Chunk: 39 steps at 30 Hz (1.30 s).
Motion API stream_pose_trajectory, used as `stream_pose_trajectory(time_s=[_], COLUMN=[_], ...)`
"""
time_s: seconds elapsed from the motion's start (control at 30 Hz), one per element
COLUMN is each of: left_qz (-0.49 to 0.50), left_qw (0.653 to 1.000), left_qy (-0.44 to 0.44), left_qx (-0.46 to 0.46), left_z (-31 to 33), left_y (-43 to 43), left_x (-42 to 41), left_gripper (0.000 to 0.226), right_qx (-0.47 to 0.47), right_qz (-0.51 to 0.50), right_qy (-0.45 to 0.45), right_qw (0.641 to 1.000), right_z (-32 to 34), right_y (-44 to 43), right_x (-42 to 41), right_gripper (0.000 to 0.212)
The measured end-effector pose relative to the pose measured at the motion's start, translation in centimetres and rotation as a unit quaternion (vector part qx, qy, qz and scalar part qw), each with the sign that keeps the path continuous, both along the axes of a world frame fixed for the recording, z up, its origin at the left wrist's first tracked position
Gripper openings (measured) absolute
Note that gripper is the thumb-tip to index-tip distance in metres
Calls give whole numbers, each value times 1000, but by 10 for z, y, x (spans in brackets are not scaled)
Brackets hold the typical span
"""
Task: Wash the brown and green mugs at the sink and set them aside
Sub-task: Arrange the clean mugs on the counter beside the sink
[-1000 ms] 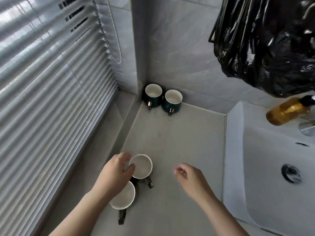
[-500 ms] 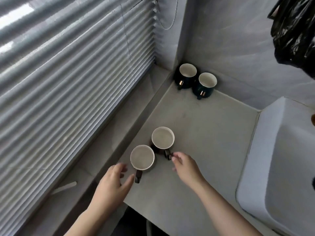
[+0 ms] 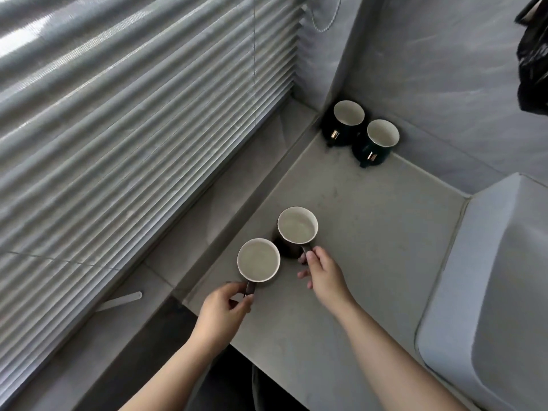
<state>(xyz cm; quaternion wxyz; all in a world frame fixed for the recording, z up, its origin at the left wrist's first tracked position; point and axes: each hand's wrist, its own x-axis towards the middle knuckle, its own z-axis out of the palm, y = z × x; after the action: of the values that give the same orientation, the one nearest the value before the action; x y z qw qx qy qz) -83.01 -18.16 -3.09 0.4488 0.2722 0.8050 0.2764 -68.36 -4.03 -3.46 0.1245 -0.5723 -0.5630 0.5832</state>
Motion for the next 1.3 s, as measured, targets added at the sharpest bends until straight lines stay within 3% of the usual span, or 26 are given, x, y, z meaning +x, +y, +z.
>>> stream_pose_trajectory(time_s=[0.53,0.93,1.3], left_qz=[60,-108,-196], left_qw=[976,972,963], left_qy=[-202,-184,-142], left_qx=[63,97,121], left_z=[18,60,45], left_y=[39,144,277], left_x=[-5,30,98], left_gripper=[27,27,27], right_qx=[19,103,121], right_qz=[-155,-280,-397], right_qy=[64,58,62], right_qw=[986,953,908], right_z=[33,81,82], right_y=[3,25,68], right_x=[58,120,165], right_gripper=[30,34,32])
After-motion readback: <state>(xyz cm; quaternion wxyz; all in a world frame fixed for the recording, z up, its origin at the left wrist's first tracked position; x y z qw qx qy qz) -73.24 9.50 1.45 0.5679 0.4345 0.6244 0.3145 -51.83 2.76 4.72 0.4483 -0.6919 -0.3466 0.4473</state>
